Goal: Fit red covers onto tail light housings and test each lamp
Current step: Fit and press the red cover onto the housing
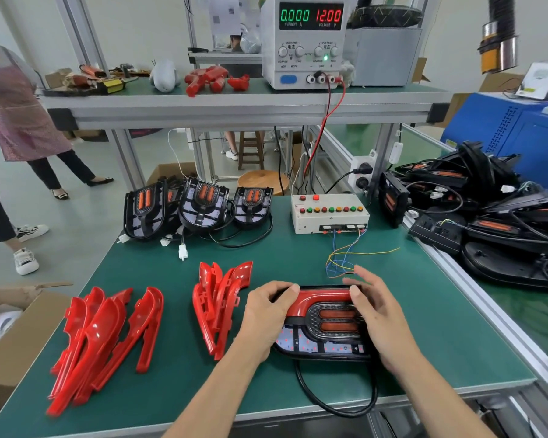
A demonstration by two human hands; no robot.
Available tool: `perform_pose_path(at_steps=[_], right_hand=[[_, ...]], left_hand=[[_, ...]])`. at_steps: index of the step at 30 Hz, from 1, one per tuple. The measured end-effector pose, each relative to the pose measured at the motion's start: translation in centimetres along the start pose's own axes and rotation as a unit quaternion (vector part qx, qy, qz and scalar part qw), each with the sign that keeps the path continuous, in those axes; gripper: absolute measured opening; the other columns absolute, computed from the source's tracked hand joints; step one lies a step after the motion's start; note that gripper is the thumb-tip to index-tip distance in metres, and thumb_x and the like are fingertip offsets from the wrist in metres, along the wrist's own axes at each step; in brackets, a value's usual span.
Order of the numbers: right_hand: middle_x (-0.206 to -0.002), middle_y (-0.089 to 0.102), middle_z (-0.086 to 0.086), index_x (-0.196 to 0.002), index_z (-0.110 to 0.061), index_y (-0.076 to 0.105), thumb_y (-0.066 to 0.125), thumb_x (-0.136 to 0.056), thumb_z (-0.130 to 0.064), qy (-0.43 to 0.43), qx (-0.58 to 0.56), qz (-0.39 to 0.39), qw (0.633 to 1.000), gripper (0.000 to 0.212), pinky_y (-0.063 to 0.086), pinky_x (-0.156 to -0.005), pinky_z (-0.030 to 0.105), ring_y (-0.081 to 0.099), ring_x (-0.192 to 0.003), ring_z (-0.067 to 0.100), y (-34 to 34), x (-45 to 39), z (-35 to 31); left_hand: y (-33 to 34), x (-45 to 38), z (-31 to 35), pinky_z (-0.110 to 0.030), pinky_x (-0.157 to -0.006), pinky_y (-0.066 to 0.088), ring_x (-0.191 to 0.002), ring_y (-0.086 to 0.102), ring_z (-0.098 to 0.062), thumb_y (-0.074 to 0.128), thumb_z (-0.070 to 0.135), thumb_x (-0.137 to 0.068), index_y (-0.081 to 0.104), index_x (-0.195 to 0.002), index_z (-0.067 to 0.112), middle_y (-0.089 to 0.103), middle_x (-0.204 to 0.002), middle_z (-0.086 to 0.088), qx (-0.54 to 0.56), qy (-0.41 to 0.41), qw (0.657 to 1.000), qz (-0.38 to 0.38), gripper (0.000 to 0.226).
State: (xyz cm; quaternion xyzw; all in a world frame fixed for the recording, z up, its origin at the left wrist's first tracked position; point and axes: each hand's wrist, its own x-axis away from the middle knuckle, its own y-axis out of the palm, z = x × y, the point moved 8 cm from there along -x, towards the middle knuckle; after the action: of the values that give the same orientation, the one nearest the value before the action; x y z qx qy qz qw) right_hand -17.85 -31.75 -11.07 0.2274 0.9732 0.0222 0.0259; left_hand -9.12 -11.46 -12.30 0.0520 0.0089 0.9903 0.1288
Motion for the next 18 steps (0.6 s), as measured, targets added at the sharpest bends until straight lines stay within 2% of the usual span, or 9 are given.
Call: perform_pose_path(at_steps=[1,3,5,7,13,18], right_hand=[[-0.114,0.075,-0.004,-0.119,-0.035,0.070,0.062,-0.099,-0.031,0.028,-0.010,0.008,1.000,0.022,0.058,-0.083,0.027,0.072,-0.102,0.010,0.1,0.1,0.3],[-0.103,0.079,0.003,-0.106,-0.032,0.077,0.060,-0.100,-0.036,0.083,-0.027,0.007,0.996,0.019,0.060,-0.071,0.027,0.076,-0.091,0.016,0.7,0.2,0.9],[-0.100,0.078,0.012,-0.102,-0.025,0.077,0.060,-0.101,-0.033,0.131,-0.057,-0.005,0.990,0.020,0.061,-0.066,0.032,0.077,-0.089,0.026,1.2,0.2,1.4],[-0.101,0.077,0.017,-0.102,-0.021,0.077,0.059,-0.101,-0.028,0.155,-0.084,-0.008,0.984,0.019,0.062,-0.068,0.038,0.076,-0.090,0.033,1.4,0.2,1.5],[-0.098,0.078,0.016,-0.108,-0.019,0.075,0.053,-0.105,-0.024,0.133,-0.105,0.009,0.986,0.023,0.061,-0.063,0.037,0.077,-0.085,0.031,1.4,0.1,1.3],[-0.096,0.078,0.016,-0.107,-0.019,0.076,0.052,-0.105,-0.021,0.128,-0.093,0.014,0.987,0.024,0.061,-0.061,0.036,0.077,-0.083,0.030,1.3,0.1,1.2]], left_hand=[[0.0,0.0,0.0,-0.033,-0.086,0.059,-0.083,0.073,-0.014,0.073,0.026,-0.094,0.080,-0.089,0.022,0.079,-0.088,0.002,-0.002,0.002,1.000,0.000,0.009],[-0.1,0.1,0.1,-0.036,-0.089,0.059,-0.086,0.073,-0.017,0.074,0.028,-0.093,0.080,-0.089,0.025,0.079,-0.089,0.002,0.004,0.005,1.000,0.000,0.008],[-0.1,0.2,0.1,-0.037,-0.090,0.058,-0.089,0.073,-0.019,0.074,0.033,-0.090,0.080,-0.089,0.028,0.079,-0.091,0.002,0.008,0.013,1.000,-0.002,0.008],[-0.2,0.3,0.1,-0.037,-0.089,0.058,-0.088,0.073,-0.017,0.073,0.034,-0.089,0.080,-0.090,0.031,0.079,-0.091,0.002,0.011,0.021,1.000,-0.005,0.008],[0.0,0.3,0.0,-0.031,-0.081,0.058,-0.083,0.074,-0.014,0.075,0.027,-0.092,0.080,-0.090,0.030,0.080,-0.092,0.000,0.030,0.014,0.999,-0.012,0.007],[-0.1,0.4,0.0,-0.032,-0.085,0.060,-0.087,0.074,-0.018,0.076,0.025,-0.093,0.081,-0.092,0.025,0.080,-0.094,-0.003,0.041,-0.004,0.999,-0.017,0.005]])
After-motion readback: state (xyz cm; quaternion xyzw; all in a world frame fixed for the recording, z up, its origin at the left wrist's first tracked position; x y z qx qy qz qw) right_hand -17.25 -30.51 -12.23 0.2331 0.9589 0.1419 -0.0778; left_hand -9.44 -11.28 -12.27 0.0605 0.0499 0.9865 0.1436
